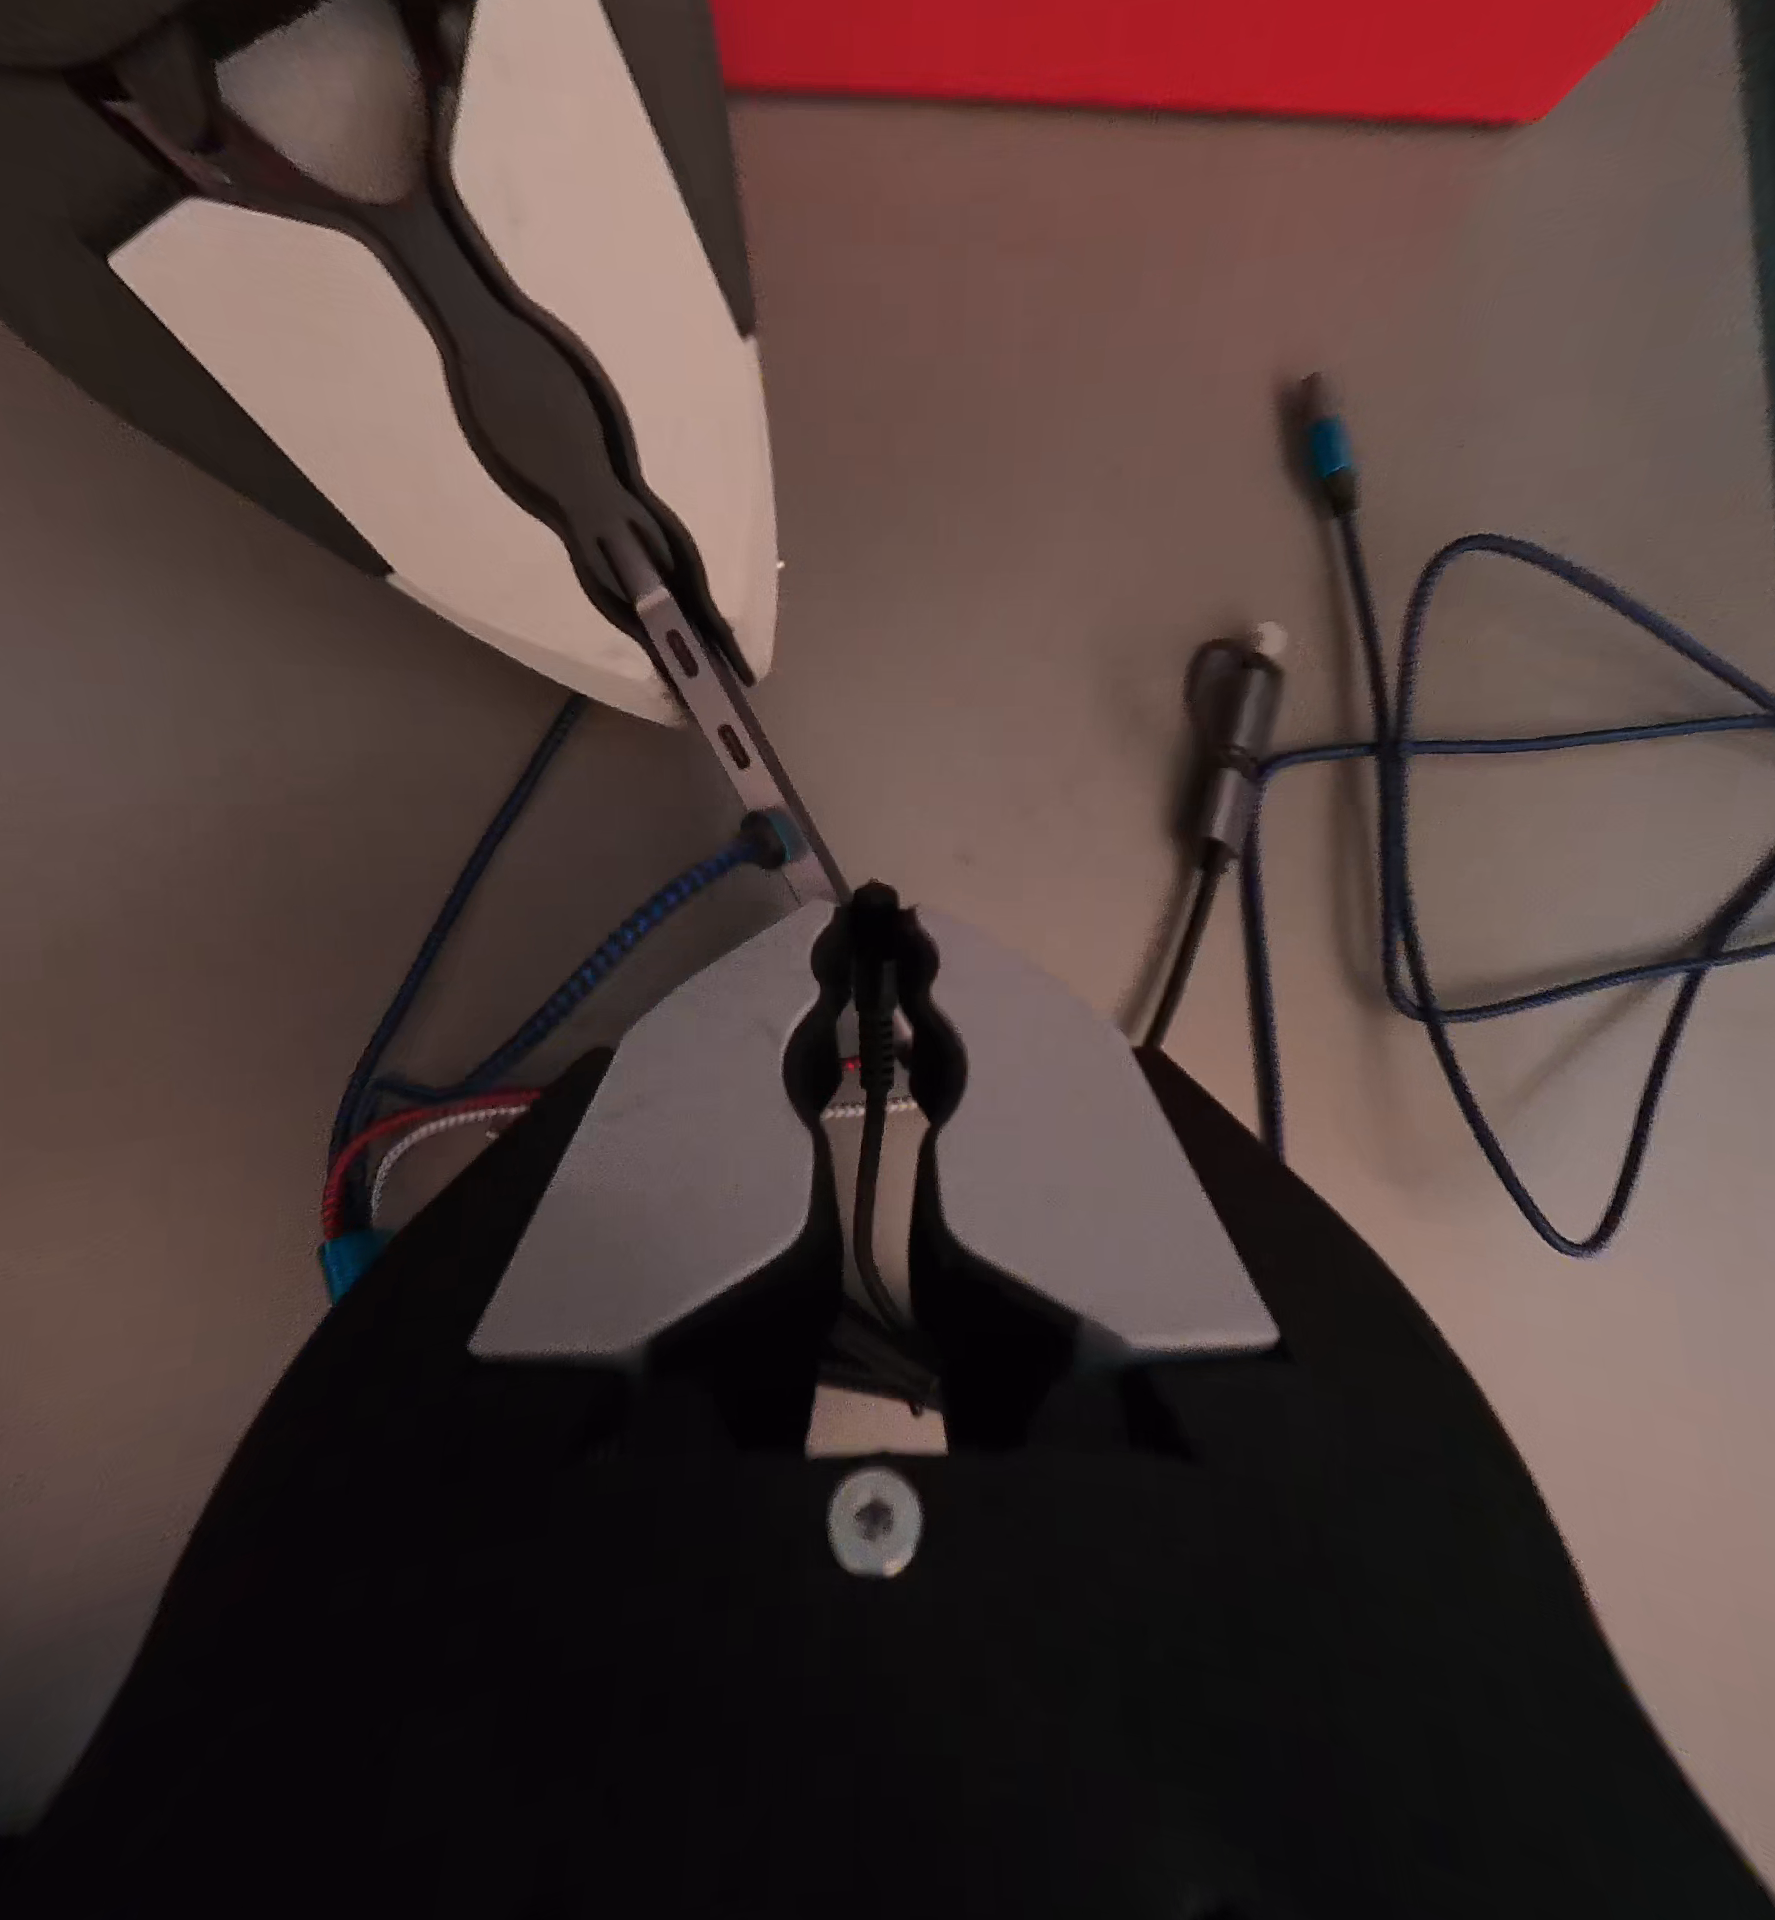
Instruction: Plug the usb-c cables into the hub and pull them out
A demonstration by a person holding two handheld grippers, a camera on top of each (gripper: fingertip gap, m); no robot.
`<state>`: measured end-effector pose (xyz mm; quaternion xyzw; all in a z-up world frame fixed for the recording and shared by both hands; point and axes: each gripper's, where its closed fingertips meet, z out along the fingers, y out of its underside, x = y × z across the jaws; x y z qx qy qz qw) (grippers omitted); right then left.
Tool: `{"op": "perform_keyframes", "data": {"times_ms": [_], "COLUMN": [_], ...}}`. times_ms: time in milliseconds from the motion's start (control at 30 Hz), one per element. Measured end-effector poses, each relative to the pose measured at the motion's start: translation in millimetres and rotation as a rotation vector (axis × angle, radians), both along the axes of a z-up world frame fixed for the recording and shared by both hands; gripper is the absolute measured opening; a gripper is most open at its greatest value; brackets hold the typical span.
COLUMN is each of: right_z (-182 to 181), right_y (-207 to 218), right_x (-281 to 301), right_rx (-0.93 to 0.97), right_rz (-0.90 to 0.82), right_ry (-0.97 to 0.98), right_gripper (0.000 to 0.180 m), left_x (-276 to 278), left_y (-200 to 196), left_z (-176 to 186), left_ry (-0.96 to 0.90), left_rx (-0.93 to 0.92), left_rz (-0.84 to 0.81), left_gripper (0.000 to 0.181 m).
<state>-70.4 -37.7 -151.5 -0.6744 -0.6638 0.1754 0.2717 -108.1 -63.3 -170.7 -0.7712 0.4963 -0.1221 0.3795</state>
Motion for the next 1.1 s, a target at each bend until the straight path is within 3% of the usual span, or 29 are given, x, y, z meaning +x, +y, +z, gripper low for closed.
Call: {"op": "perform_keyframes", "data": {"times_ms": [33,400,700,833,967,1100], "right_z": [7,92,152,171,169,158], "right_y": [2,8,11,29,50,39], "right_x": [2,25,67,89,101,72], "right_rx": [0.004,0.206,0.325,0.363,0.372,0.284], "right_rz": [-0.008,-0.078,-0.129,-0.235,-0.342,-0.22], "right_ry": [0.025,0.203,0.412,0.526,0.563,0.609], "right_gripper": [0.008,0.008,0.008,0.008,0.008,0.008], "left_x": [-1,-25,-59,-61,-55,-48], "left_y": [1,19,45,42,27,20], "left_z": [7,69,156,174,179,167], "left_ry": [-0.005,0.027,0.151,0.172,0.057,0.049], "left_rx": [0.027,0.125,0.308,0.343,0.358,0.334], "left_rz": [0.005,0.06,0.11,-0.004,-0.136,-0.219], "left_gripper": [0.01,0.009,0.009,0.009,0.009,0.01]}}
